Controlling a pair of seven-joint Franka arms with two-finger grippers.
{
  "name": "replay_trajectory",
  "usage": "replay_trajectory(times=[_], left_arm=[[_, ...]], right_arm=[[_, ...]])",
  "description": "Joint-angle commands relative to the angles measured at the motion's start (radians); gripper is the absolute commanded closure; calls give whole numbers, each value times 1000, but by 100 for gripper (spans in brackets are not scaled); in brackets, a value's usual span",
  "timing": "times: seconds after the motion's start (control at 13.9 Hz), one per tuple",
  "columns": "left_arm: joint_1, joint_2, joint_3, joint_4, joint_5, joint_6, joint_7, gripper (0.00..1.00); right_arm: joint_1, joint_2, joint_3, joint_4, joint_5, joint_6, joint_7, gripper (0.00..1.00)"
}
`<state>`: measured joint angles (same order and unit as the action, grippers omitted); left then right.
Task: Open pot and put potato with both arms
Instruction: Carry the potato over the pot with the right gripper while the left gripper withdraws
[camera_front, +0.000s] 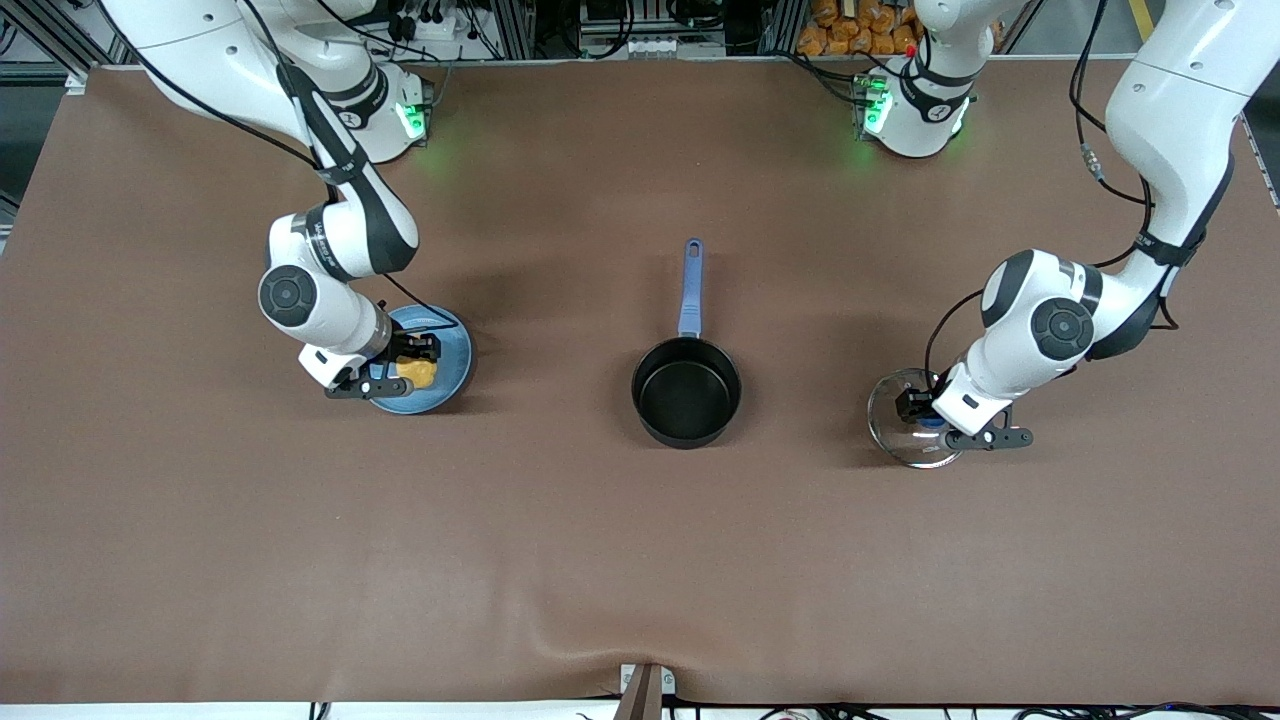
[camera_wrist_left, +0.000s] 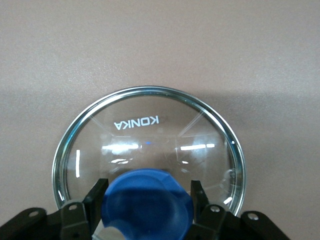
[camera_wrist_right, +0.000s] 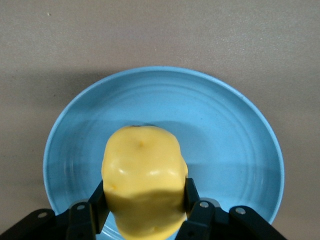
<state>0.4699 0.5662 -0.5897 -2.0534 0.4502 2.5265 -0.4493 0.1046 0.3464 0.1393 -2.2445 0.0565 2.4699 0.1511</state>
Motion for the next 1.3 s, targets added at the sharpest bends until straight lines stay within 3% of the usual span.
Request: replay_trajectory(times=[0.0,0.07,0.29,0.36,0.5,0.65,0.94,1.22], left_arm=[[3,-46,-10,9,35,-11,-51,4],[3,-84,-21,10,35,-32,-75,0],[7,-195,-84,45,-2,-190,-81,0],[9,-238,-105,77,-49,-268,-78,0],[12,-330,-134,159,-143,-439,-60,0],[13,-409,-133,264,-281,-600,16,0],[32,-425,-116,522,-370,-912,115,0],[46,-427,-119,607,-403,-1011,135,0]], right_arm=[[3,-27,0,35,-12,-52,2,95],[4,-32,0,83,-12,-113,10,95],[13,-26,8,259,-1,-299,73,95],[30,-21,22,316,5,-340,105,100],[81,5,58,449,6,-380,236,100],[144,92,91,604,6,-410,387,100],[286,271,100,900,0,-434,553,100],[415,417,92,1113,-6,-424,565,100]])
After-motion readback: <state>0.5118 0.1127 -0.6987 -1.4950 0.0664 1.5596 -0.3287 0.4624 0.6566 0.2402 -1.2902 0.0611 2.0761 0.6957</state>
